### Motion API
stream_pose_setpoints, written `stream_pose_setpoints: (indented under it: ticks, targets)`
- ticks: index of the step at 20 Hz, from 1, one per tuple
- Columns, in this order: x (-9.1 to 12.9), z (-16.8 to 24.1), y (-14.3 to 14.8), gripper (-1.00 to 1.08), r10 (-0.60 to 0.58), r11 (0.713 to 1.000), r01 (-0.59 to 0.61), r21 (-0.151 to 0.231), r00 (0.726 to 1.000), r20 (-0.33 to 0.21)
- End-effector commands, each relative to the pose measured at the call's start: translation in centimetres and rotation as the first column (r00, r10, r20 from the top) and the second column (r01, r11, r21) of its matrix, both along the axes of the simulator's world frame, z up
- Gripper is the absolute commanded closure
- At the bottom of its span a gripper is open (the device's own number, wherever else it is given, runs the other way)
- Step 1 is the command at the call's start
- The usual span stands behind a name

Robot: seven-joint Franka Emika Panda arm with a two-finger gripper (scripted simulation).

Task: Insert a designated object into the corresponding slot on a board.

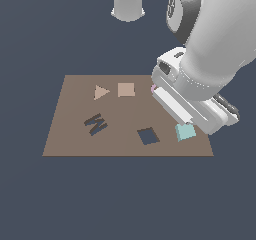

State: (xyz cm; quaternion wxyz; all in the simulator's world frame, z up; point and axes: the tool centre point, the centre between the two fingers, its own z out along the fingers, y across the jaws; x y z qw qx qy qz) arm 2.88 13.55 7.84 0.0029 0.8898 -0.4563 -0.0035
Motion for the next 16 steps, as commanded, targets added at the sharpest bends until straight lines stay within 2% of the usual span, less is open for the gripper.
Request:
stream_pose_setpoints:
  ticks: [1, 9, 16]
  targets:
    - [0.8, -0.6, 0.9, -0.92, -0.071, 0.997, 0.071, 0.000, 0.997, 0.002]
    - [3.2, -2.0, 2.8, -0.92, -0.236, 0.972, 0.236, 0.001, 0.972, 0.007]
    - [4.5, -2.7, 3.5, -0.92, -0.315, 0.949, 0.315, 0.002, 0.949, 0.008]
